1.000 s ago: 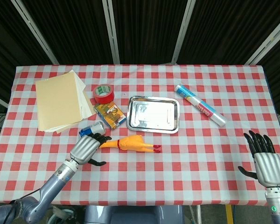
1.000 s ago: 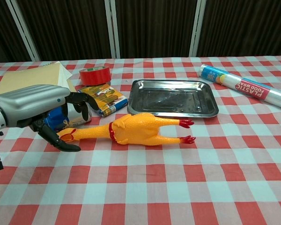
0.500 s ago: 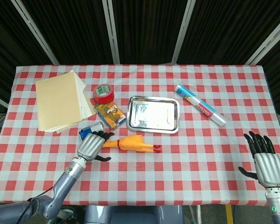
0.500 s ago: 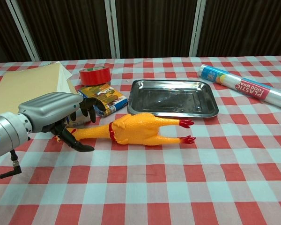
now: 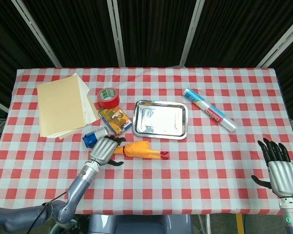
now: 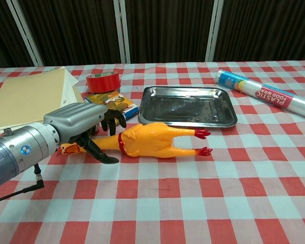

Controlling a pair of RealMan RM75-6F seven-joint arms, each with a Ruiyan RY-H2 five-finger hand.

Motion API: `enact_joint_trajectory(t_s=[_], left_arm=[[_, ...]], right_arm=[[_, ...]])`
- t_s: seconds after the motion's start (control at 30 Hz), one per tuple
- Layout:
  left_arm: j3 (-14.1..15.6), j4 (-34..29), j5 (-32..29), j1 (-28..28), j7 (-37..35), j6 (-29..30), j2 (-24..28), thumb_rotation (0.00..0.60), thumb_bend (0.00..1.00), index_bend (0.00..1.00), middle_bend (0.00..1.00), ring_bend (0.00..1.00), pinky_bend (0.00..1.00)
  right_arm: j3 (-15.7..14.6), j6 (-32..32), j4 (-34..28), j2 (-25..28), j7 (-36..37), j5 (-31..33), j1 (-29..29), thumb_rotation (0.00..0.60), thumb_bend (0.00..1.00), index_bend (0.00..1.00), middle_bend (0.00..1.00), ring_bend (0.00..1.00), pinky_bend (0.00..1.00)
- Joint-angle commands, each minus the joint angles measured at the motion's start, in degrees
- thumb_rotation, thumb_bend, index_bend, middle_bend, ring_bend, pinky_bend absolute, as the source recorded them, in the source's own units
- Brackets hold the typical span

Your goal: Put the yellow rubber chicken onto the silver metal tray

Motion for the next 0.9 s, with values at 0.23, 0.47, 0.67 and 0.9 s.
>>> enact_joint_trajectory(t_s=[0.23, 0.47, 0.67, 0.9], left_arm=[[0.8, 2.8, -0.7, -0.6, 0.3, 0.8, -2.2, 0.6, 0.19, 0.36, 0.48, 0.4, 0.48], [0.9, 5.1, -0.3, -0.5, -1.2, 2.3, -3.7, 0.6, 0.33, 0.49, 0.61, 0.52, 0.6], [1.6, 6.6, 1.9, -0.3, -4.0, 3.4, -4.1, 0.6, 0.47, 0.56, 0.66, 0.56, 0.64], [2.1, 7.2, 7.6, -0.5, -9.6, 6.0, -3.1, 0.6, 0.67, 0.67, 0.76, 0.66, 0.72]], right_arm=[[0.1, 0.5, -0.1, 0.4, 0.1, 0.5, -0.5, 0.6, 0.12, 0.0, 0.04, 0.0, 0.0], [0.2, 0.3, -0.1, 0.4, 0.3, 0.9, -0.7, 0.6, 0.12, 0.0, 0.04, 0.0, 0.0], [0.2, -0.1, -0.2, 0.4, 0.4, 0.9, -0.4, 0.6, 0.12, 0.0, 0.04, 0.0, 0.0], [0.3, -0.5, -0.8, 0.6, 0.7, 0.3, 0.0, 0.6, 0.12, 0.0, 0.04, 0.0, 0.0]])
